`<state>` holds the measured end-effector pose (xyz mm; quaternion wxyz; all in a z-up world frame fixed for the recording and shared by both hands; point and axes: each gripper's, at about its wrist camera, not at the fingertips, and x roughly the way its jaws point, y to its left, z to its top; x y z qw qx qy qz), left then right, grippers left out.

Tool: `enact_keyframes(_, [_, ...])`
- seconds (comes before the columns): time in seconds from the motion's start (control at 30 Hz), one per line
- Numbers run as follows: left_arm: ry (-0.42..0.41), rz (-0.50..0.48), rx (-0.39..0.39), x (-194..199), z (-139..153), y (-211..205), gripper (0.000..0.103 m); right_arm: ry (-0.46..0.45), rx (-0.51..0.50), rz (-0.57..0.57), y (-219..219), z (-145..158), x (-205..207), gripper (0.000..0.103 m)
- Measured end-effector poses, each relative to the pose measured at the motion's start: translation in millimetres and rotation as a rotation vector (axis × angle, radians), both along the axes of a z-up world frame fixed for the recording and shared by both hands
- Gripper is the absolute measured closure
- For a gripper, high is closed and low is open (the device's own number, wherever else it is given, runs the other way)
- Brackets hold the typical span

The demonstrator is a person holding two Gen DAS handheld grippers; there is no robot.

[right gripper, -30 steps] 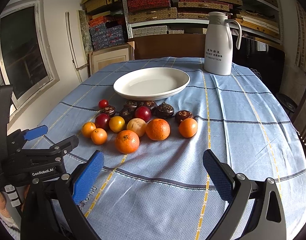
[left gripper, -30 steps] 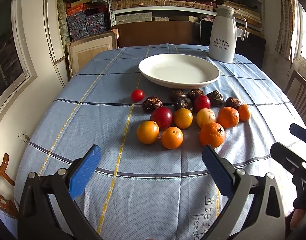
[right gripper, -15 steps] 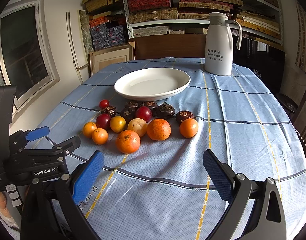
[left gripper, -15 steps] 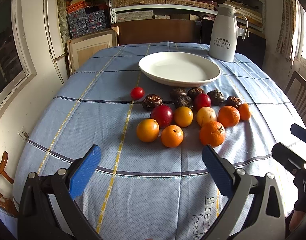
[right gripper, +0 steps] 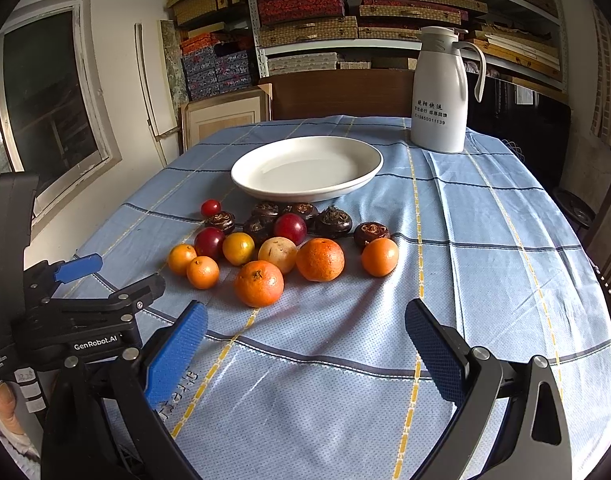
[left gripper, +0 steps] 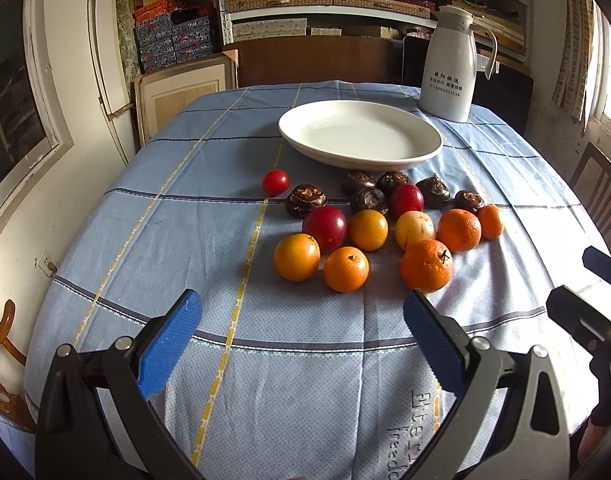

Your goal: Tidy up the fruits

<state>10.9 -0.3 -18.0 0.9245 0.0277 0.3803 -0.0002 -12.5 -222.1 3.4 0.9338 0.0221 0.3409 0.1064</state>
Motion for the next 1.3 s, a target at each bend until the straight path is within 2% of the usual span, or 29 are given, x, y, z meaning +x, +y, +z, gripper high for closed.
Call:
enact_keyframes(0.97, [0.039, -0.009, 0.019, 5.8, -9.2, -3.3, 0.004, 0.006, -0.005, 0.003, 2.2, 2.1, -1.2, 0.003])
enact_keyframes(1.1, [0.081, -0.020, 0.062, 17.2, -23.2, -2.0, 0.004, 0.061, -0.050, -0.013, -1.1, -9.2, 11.3, 0.003])
enact_keyframes(1.3, [0.178, -0.059, 0.132, 37.4, -51.4, 2.4, 0.004, 0.209, -0.116, -0.034, -16.9, -39.3, 40.7, 0.003])
